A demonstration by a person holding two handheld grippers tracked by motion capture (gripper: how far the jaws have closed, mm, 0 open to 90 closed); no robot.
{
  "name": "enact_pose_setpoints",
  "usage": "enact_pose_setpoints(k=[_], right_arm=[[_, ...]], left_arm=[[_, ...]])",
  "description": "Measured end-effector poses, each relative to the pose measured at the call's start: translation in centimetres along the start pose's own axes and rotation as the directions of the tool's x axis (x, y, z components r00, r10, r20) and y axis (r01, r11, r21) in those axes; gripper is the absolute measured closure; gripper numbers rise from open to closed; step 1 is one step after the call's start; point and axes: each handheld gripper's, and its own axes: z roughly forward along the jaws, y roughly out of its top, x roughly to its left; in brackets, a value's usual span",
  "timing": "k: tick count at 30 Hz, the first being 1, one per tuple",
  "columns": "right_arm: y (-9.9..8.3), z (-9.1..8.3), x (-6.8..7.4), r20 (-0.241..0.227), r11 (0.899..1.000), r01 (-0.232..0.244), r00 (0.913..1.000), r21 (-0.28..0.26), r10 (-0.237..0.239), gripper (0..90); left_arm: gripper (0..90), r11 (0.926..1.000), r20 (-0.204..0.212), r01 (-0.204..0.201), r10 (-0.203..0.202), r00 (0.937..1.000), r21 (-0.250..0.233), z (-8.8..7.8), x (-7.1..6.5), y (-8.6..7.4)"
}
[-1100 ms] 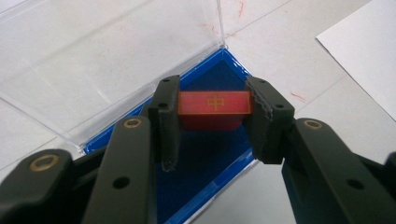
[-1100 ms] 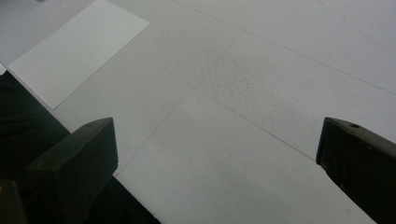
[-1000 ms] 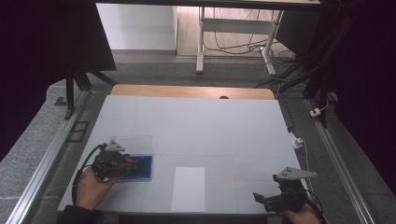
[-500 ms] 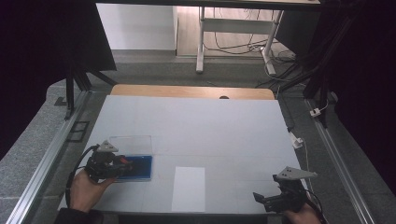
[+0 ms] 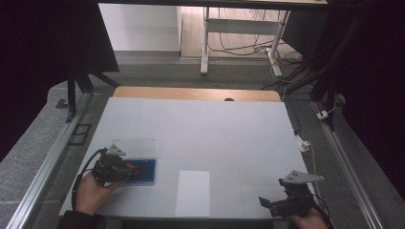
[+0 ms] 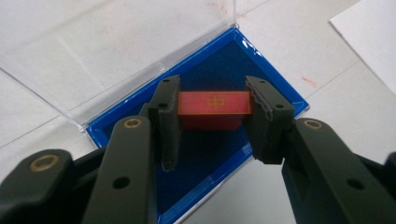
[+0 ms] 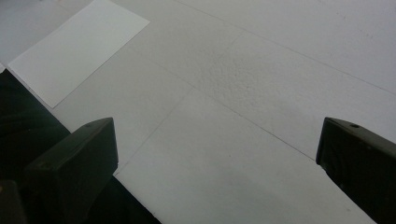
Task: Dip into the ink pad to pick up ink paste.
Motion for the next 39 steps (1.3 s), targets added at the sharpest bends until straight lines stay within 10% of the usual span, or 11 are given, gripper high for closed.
enact_pose_setpoints(k=[18,25,33,39], right_arm=[[0.0,0.0,0.1,0.005,1.0,0.003,1.0,0.004,-0.003,0.0],[0.0,0.0,0.1,0.005,1.0,0.008,1.0,0.009,-0.008,0.0],[0.0,0.0,0.1,0.004,1.0,0.007,1.0,0.005,-0.007,0.0],[0.0,0.0,0.1,0.004,1.0,0.009,1.0,0.008,-0.009,0.0]], left_arm=[[58.9,0.9993,-0.033,-0.026,0.027,0.9991,0.027,1.0,-0.3,-0.1],[59.2,0.9961,-0.107,-0.081,0.084,0.9907,0.036,1.2,-1.6,-0.1],[59.3,0.9998,0.0,0.02,-0.02,0.9998,-0.008,1.0,0.2,-0.8],[59.2,0.9988,-0.076,-0.044,0.046,0.9961,0.023,1.0,-1.0,-0.4]])
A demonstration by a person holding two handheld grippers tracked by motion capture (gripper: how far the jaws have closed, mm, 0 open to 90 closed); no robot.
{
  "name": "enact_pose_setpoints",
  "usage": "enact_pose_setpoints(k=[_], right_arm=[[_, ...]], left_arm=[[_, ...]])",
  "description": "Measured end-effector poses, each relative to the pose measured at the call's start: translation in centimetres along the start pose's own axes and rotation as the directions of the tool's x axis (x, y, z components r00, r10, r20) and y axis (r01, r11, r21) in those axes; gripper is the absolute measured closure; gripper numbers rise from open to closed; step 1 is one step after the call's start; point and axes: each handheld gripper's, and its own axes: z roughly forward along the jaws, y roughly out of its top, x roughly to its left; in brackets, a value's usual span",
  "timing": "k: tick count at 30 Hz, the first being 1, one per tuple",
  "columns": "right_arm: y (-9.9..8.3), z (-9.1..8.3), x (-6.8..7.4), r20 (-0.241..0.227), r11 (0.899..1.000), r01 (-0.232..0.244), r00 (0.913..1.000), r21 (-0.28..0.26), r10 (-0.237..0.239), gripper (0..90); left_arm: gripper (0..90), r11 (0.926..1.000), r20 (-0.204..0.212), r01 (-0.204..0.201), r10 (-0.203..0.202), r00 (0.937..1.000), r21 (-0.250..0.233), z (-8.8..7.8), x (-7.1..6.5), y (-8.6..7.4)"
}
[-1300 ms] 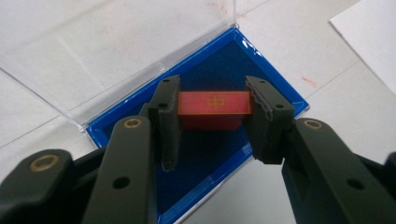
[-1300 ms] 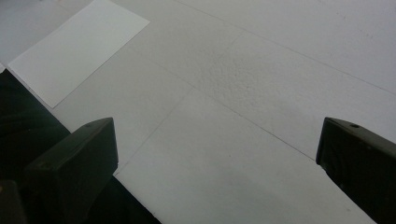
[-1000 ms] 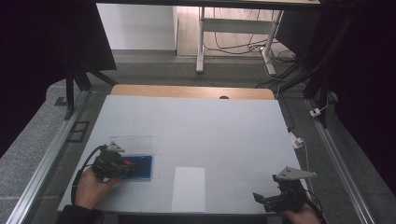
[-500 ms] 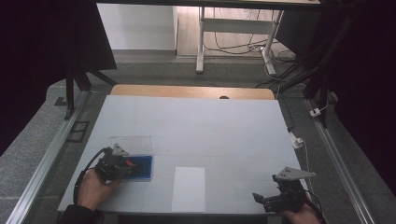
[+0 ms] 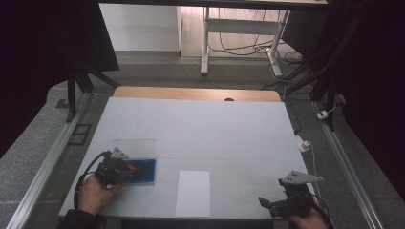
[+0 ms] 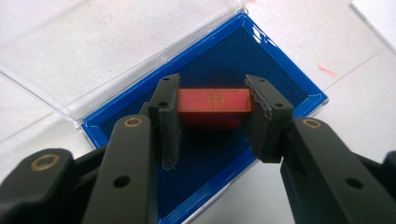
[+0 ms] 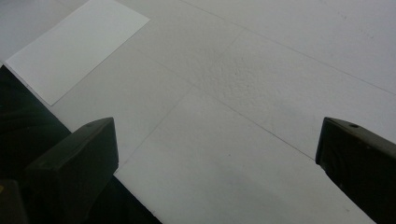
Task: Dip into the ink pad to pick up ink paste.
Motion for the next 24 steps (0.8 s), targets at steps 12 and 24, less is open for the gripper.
enact_pose_setpoints(k=[12,24], right_arm=[[0.0,0.0,0.0,0.0,1.0,0.001,1.0,0.0,-0.001,0.0],[0.0,0.0,0.0,0.001,1.0,0.001,1.0,0.004,-0.001,0.0]], left_arm=[[58.7,0.9984,0.044,0.057,-0.057,0.9974,0.005,-0.1,0.7,0.0],[58.3,0.9988,0.048,0.048,-0.048,0.9977,0.014,-0.4,0.8,0.2]])
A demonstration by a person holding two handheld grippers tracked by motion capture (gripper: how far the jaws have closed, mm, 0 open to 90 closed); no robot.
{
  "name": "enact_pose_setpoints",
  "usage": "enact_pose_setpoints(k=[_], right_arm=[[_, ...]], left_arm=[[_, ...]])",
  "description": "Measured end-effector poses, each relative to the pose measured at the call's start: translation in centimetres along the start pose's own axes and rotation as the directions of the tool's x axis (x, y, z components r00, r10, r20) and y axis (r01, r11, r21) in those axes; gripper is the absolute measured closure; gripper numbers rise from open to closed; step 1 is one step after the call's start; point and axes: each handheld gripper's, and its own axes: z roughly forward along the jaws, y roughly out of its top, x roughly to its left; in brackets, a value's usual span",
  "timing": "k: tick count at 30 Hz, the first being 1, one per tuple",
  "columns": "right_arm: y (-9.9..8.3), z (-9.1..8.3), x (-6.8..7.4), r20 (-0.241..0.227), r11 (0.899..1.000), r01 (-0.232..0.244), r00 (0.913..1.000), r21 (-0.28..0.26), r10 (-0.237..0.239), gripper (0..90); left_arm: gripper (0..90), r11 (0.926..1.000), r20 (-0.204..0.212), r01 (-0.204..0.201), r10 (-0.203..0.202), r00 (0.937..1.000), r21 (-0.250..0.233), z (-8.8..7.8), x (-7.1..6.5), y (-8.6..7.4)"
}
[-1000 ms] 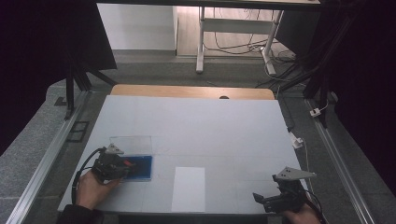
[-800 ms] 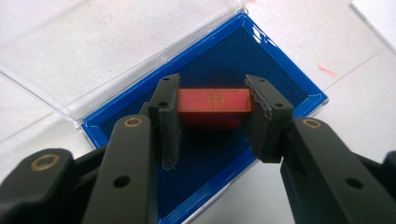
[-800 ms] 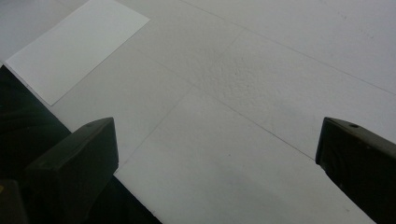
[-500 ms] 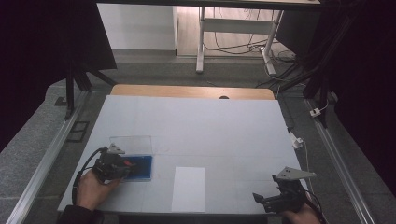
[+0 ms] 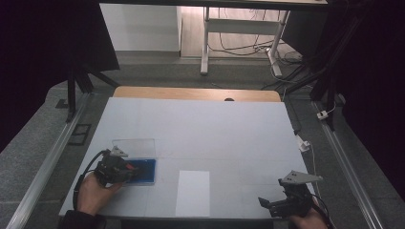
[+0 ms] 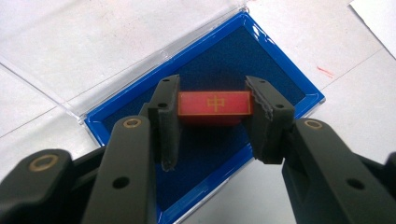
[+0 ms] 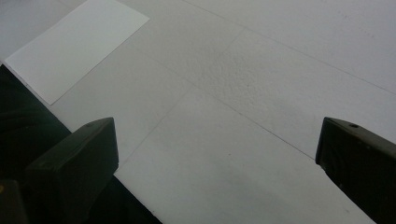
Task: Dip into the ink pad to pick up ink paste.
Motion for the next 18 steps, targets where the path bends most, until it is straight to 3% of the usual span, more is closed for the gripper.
enact_pose_setpoints(k=[7,18], right_arm=[[0.0,0.0,0.0,-0.001,1.0,0.0,1.0,-0.001,0.0,0.0],[0.0,0.0,0.0,-0.001,1.0,-0.001,1.0,-0.002,0.001,0.0]], left_arm=[[58.4,0.9999,0.012,0.005,-0.005,0.9999,-0.013,-0.5,0.0,0.0],[58.4,0.9963,0.026,0.004,-0.002,0.9997,-0.086,-1.7,-0.6,0.3]])
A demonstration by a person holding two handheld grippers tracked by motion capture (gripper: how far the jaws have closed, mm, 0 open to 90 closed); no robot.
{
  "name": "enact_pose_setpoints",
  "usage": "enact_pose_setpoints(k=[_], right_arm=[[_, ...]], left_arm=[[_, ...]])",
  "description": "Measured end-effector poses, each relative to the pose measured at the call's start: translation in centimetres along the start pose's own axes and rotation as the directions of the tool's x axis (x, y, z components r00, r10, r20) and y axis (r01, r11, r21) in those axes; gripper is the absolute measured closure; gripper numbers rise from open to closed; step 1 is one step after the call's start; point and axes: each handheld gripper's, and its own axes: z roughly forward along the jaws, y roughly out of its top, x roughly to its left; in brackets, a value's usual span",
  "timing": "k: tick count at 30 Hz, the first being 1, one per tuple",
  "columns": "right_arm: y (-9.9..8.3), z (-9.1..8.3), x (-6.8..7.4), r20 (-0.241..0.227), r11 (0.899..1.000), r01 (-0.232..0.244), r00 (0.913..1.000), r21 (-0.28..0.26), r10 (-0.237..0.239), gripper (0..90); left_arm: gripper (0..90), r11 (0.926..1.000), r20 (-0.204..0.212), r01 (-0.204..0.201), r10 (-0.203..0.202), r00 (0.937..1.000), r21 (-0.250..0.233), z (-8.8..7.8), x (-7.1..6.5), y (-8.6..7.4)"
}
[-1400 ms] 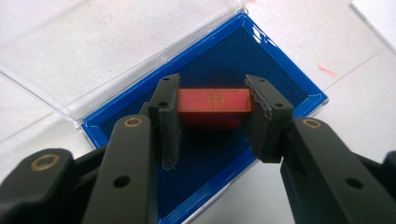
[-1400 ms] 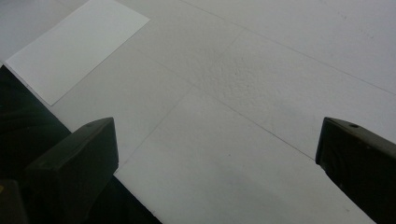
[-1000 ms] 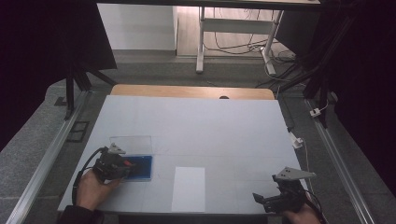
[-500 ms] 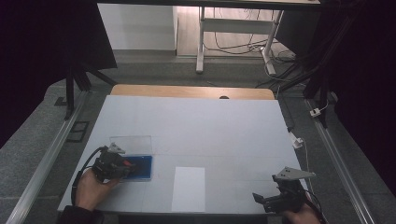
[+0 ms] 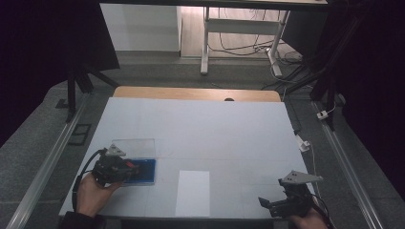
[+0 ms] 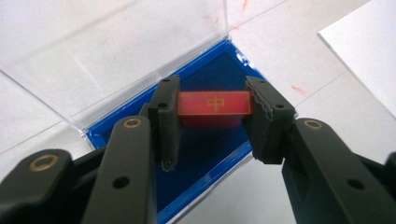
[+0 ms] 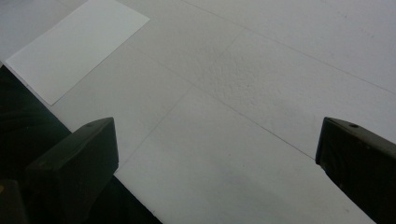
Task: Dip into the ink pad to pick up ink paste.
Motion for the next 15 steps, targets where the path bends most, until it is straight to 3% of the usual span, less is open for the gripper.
enact_pose_setpoints(k=[15], right_arm=[[0.0,0.0,0.0,-0.001,1.0,-0.001,1.0,0.0,0.001,0.0]], left_arm=[[58.4,0.9962,0.047,-0.001,0.005,0.9989,-0.087,-1.5,-0.7,0.5]])
